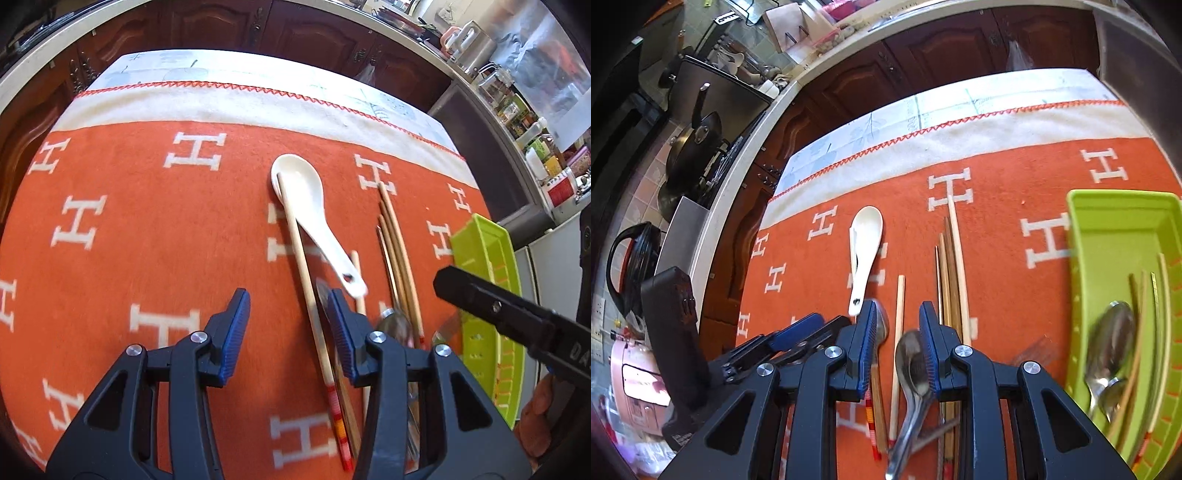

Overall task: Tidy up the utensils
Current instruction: 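Grasp a wooden chopstick with the left tool while the right tool grasps the white ceramic spoon, then carry the wooden chopstick and white spoon into the green tray and release both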

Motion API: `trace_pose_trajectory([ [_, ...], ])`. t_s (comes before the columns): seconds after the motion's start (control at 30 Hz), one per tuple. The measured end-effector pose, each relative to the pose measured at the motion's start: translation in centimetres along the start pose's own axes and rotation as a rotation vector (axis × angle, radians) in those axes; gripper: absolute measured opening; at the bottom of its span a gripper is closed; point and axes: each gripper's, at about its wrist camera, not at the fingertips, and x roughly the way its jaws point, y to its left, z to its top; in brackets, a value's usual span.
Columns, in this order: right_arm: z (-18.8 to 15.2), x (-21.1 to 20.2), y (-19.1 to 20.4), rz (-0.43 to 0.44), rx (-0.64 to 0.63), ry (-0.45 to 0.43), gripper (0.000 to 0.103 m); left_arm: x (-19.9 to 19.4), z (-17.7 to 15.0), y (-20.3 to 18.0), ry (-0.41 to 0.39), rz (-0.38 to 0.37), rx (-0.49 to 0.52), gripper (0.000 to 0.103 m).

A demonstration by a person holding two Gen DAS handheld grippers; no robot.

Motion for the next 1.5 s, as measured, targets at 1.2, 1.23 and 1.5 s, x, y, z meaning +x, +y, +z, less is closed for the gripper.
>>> trace_pose_trajectory([
  [1.2, 3.5, 12.3, 3.4, 0.035, 0.07, 0.111, 0.01, -4.0, -1.2, 5.7, -0.093, -0.01, -0.099, 0.003],
  [1.23, 3.4, 11.9, 3.5, 0.042, 0.074, 0.103, 0.009, -4.2, -1.4, 5.7, -0.095, -0.012, -0.099, 0.003],
  [1.5, 1.4, 7.0, 3.7, 0.111, 0.088, 0.054, 0.005, -7.4, -2.4, 4.7, -0.124, -0.016, -0.087, 0.003],
])
